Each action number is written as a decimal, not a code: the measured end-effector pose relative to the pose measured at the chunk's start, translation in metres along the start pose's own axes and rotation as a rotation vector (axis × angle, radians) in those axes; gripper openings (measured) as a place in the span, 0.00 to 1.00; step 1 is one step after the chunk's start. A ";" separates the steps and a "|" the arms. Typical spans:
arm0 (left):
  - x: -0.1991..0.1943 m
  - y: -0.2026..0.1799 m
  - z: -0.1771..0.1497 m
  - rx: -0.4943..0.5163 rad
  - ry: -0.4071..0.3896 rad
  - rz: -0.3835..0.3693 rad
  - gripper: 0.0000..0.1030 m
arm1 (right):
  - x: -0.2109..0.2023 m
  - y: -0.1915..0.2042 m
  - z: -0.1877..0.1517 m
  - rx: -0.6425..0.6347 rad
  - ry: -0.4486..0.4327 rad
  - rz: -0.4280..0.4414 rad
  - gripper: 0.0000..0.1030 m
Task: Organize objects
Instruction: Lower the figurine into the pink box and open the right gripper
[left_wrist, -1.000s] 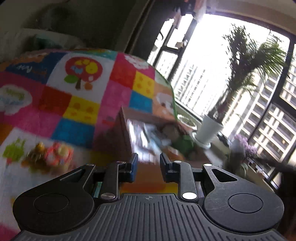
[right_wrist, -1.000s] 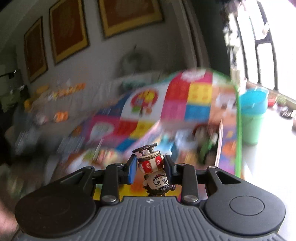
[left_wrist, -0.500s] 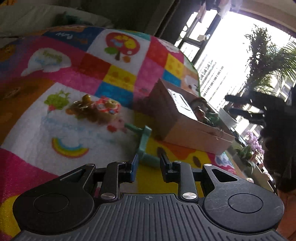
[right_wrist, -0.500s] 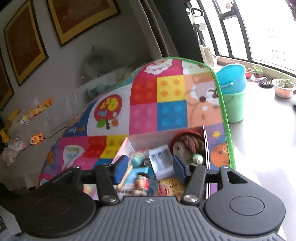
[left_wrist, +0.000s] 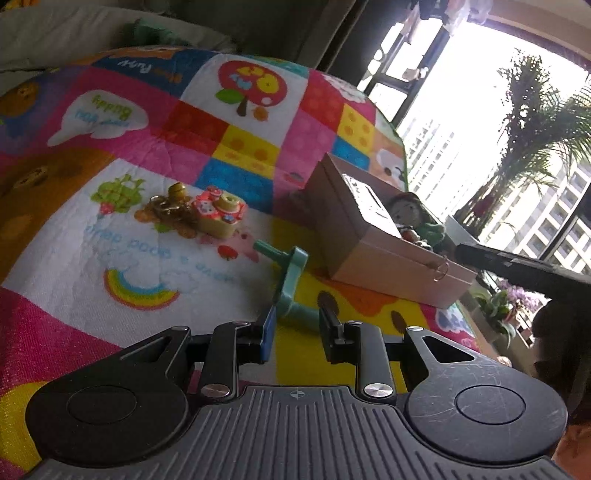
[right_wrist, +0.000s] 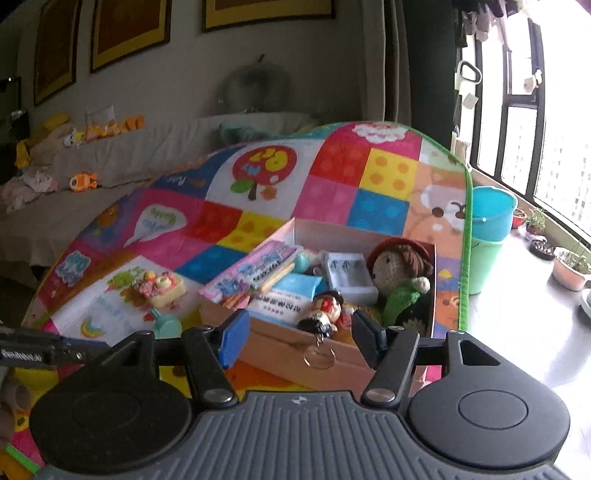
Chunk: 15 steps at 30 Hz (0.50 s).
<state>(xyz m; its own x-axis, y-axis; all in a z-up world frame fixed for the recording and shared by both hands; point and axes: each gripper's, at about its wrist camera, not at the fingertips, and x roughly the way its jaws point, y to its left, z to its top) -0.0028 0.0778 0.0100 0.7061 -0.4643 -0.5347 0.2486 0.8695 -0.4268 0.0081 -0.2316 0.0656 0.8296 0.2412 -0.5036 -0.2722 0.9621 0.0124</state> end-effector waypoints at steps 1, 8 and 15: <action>0.001 -0.001 0.000 0.001 0.003 -0.002 0.27 | 0.002 0.002 -0.003 -0.019 0.002 -0.013 0.60; 0.001 0.002 -0.004 -0.016 0.014 -0.004 0.27 | 0.002 0.017 -0.021 -0.117 0.023 -0.042 0.50; 0.005 0.004 -0.008 -0.033 0.030 -0.011 0.27 | 0.020 -0.005 -0.033 0.036 0.131 -0.025 0.34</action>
<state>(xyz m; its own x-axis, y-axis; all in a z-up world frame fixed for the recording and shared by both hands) -0.0033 0.0776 0.0000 0.6833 -0.4787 -0.5514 0.2336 0.8587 -0.4561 0.0100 -0.2355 0.0268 0.7648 0.2004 -0.6122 -0.2324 0.9722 0.0279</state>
